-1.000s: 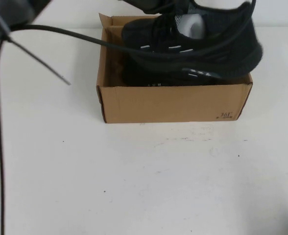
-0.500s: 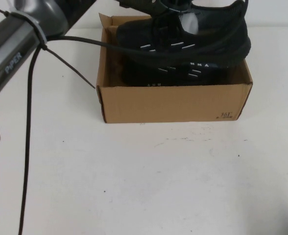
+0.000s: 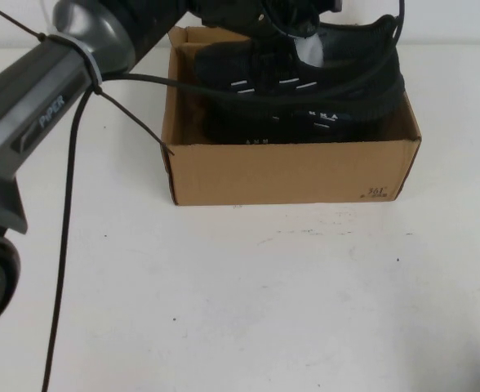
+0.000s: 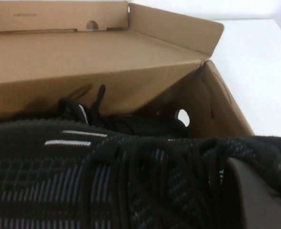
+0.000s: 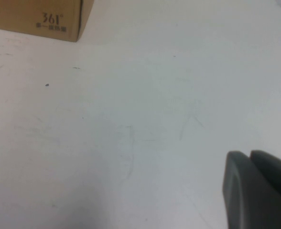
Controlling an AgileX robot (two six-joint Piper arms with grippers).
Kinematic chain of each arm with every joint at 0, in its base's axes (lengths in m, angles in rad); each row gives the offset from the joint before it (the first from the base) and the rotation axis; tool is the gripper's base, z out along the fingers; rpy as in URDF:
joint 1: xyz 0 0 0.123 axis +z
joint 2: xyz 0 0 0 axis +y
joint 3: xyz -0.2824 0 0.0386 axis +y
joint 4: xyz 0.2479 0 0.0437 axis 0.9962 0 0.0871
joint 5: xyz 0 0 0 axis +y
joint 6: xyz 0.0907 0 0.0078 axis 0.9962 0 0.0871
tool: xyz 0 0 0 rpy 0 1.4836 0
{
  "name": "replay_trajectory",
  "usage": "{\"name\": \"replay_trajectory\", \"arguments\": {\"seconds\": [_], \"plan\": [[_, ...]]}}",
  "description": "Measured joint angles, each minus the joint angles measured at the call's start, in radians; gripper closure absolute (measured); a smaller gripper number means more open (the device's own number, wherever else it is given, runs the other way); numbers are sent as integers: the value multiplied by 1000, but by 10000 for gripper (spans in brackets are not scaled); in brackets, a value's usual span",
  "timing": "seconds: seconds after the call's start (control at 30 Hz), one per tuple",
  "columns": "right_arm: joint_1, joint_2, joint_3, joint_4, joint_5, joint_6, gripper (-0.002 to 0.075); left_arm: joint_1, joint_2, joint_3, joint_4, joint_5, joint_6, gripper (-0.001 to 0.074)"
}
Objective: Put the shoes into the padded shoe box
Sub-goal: Place the shoe in the shoe box
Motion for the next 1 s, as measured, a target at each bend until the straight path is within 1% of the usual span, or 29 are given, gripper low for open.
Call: {"name": "replay_trajectory", "arguments": {"seconds": [0.27, 0.53, 0.77, 1.0], "plan": [[0, 0, 0, 0, 0, 0, 734, 0, 25, 0, 9, -2, -11, 734], [0, 0, 0, 0, 0, 0, 734, -14, 48, 0, 77, 5, -17, 734], [0, 0, 0, 0, 0, 0, 734, -21, 68, 0, 92, 11, -21, 734], [0, 0, 0, 0, 0, 0, 734, -43, 73, 0, 109, 70, -19, 734]]}}
